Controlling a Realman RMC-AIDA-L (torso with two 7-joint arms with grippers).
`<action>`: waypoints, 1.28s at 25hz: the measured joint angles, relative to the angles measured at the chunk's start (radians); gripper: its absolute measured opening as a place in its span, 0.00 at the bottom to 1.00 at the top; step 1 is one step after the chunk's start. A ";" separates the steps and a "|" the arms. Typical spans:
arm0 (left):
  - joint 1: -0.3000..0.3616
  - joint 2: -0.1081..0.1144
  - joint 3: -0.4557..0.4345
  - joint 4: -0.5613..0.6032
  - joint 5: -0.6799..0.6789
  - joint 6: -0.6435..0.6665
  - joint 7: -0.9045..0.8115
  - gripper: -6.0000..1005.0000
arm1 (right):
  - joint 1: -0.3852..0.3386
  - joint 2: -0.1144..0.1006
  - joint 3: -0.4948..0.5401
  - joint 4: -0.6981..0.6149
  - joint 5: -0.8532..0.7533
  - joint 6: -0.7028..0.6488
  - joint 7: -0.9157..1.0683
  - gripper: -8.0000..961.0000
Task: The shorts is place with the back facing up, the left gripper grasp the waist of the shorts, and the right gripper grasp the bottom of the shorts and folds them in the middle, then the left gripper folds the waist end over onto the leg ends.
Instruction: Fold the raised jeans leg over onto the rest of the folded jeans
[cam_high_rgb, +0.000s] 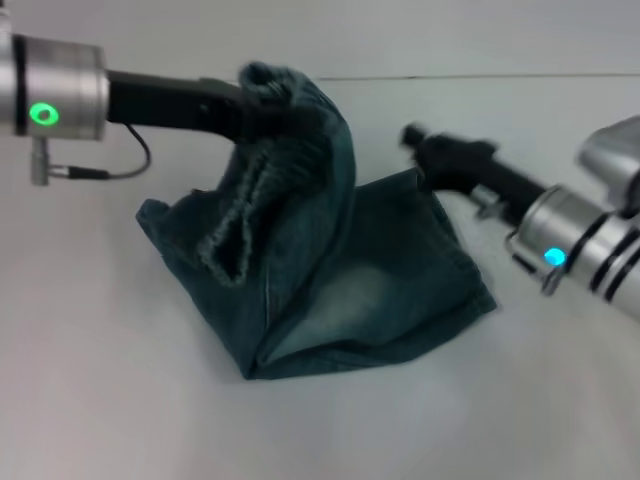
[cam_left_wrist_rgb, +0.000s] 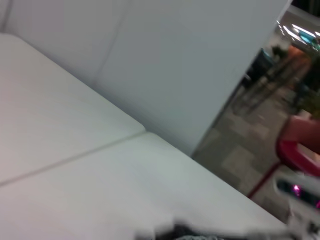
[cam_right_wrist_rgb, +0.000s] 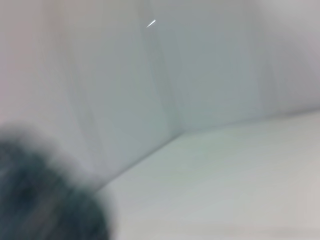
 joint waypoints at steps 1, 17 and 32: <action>-0.004 -0.005 0.018 -0.007 0.000 -0.007 0.001 0.11 | -0.008 -0.001 0.031 -0.004 0.029 -0.011 -0.010 0.04; -0.136 -0.102 0.291 -0.244 -0.002 -0.271 0.097 0.21 | -0.062 -0.002 0.094 -0.008 0.311 -0.042 -0.085 0.09; -0.070 -0.096 0.291 -0.237 -0.119 -0.236 0.103 0.59 | -0.061 -0.004 0.060 -0.007 0.307 -0.022 -0.064 0.13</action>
